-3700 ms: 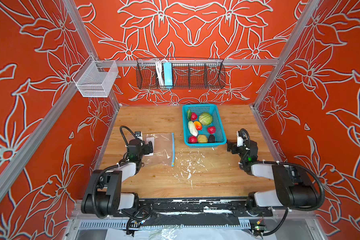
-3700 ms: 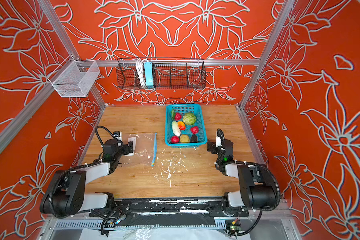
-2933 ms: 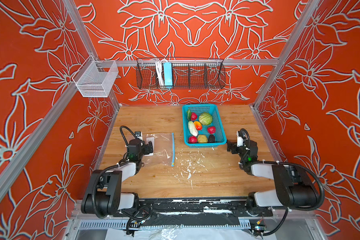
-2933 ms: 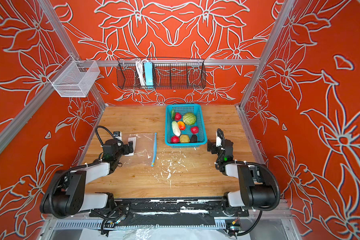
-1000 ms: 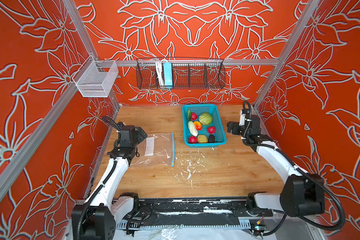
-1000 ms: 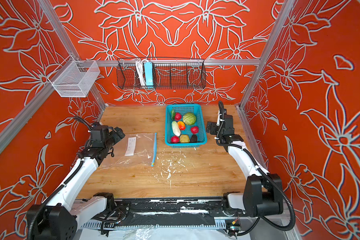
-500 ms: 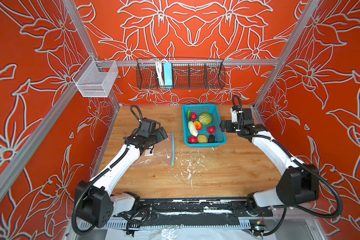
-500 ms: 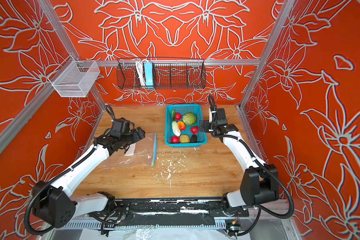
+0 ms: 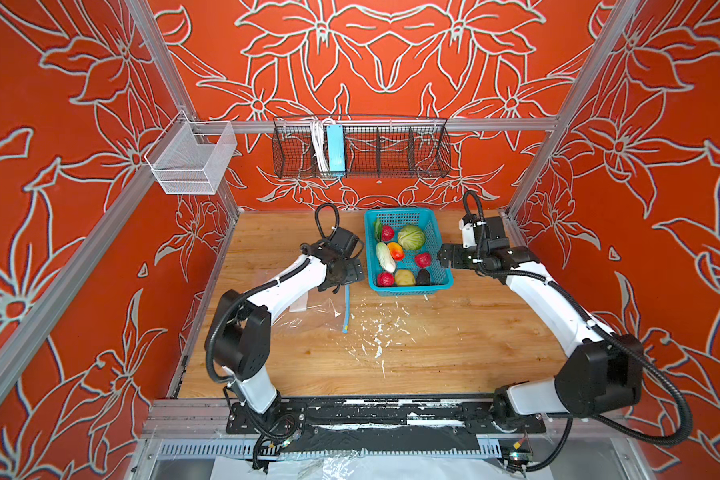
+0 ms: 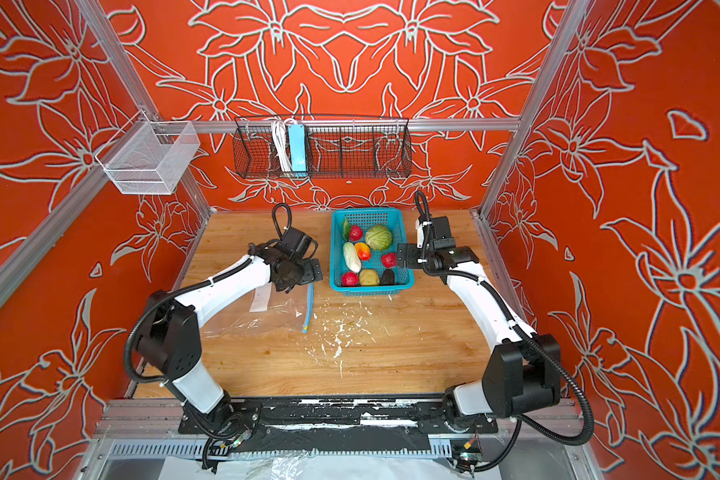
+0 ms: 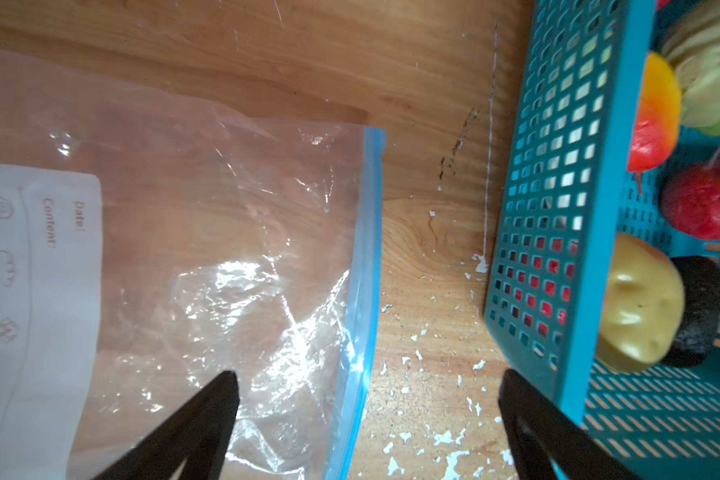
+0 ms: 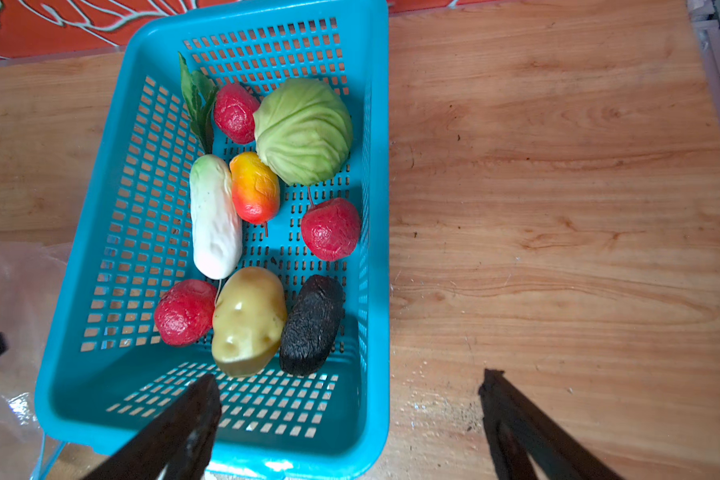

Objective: Place the food in the zip-top bag and seal the zipper
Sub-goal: 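Grasp the bag's blue zipper with the left gripper while the right moves over the basket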

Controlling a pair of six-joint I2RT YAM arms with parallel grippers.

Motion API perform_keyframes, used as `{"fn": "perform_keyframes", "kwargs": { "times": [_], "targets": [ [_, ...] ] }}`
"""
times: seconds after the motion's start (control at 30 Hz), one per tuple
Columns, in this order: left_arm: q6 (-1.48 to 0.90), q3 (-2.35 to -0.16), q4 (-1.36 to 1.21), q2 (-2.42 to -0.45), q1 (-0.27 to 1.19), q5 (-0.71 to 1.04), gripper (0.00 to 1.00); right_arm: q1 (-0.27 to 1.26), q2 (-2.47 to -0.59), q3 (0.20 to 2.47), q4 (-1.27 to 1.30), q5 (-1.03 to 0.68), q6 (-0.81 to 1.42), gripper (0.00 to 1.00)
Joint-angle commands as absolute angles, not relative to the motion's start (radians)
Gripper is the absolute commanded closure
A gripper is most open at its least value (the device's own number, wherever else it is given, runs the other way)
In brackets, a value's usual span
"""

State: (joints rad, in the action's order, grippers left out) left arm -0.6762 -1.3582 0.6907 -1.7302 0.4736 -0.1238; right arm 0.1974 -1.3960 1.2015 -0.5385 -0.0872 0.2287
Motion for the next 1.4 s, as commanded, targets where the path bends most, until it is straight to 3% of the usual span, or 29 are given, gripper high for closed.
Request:
{"fn": "perform_keyframes", "kwargs": {
  "times": [0.0,0.17,0.7,1.03,1.37],
  "targets": [
    [-0.674,-1.402,0.792,-1.774,0.491,-0.171,0.01,0.204,-1.357,1.206,-0.588,-0.044,0.215,0.02],
    [-0.666,-1.425,0.815,-1.819,0.495,-0.195,0.00,0.204,-1.337,1.223,-0.615,-0.057,0.189,0.05],
    [-0.644,-1.488,0.855,-1.936,0.500,-0.229,0.15,0.204,-1.306,1.213,-0.624,-0.055,0.196,0.02],
    [-0.625,-1.521,0.881,-1.993,0.511,-0.261,0.46,0.204,-1.303,1.212,-0.617,-0.053,0.206,0.02],
    [-0.624,-1.542,0.914,-2.012,0.525,-0.311,0.64,0.204,-1.299,1.206,-0.618,-0.047,0.209,0.02]
  ]
}}
